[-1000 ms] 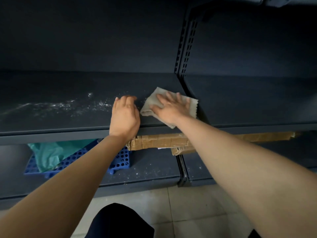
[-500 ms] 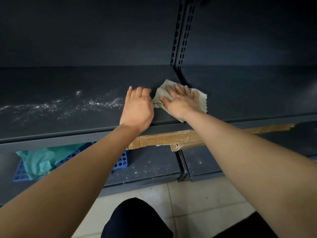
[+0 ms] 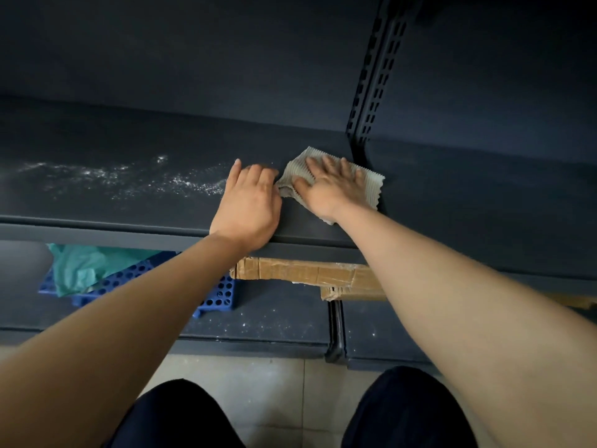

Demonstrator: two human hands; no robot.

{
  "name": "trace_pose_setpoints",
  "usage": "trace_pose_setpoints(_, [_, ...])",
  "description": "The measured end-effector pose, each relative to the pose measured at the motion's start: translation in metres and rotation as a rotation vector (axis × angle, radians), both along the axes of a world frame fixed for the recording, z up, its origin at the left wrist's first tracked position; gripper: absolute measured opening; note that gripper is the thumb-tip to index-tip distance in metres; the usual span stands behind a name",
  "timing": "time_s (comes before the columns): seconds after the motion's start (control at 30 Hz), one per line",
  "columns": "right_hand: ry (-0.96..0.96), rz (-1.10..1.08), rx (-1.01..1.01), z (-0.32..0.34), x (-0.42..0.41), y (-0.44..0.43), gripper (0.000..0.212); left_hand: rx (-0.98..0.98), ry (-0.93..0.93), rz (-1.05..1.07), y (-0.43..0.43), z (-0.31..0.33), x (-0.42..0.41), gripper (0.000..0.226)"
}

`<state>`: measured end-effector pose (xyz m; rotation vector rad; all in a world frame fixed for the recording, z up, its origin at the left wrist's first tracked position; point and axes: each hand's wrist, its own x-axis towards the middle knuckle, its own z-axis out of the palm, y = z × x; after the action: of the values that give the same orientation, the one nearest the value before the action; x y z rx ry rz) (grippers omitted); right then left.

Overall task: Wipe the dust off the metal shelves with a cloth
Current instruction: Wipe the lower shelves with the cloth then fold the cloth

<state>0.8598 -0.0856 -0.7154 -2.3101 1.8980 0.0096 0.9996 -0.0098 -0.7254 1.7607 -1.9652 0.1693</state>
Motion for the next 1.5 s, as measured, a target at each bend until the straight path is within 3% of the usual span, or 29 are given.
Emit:
trace_pose_setpoints(0.67, [-0.011, 0.126, 0.006, 0.002, 0.022, -0.043, 0.065, -0.003, -0.025, 0.100, 0.003, 0.002, -0.005, 0.048])
trace_pose_setpoints(0.87, [0.008, 0.086, 0.008, 0.003, 0.027, -0.020, 0.064, -0.056, 0.088, 0.074, 0.004, 0.004, -0.002, 0.045])
trace_pose_setpoints(1.03, [0.008, 0.085, 0.011, 0.004, 0.073, 0.009, 0.065, -0.104, 0.153, 0.163, 0.019, 0.006, 0.042, 0.053])
trace_pose_setpoints(1.27, [-0.065, 0.201, 0.042, 0.006, 0.174, 0.046, 0.062, -0.133, 0.204, 0.260, 0.035, 0.007, 0.124, 0.044])
trace_pose_setpoints(1.5, [-0.061, 0.099, 0.010, 0.008, 0.145, 0.048, 0.059, -0.067, 0.213, 0.137, 0.034, 0.006, 0.124, 0.043])
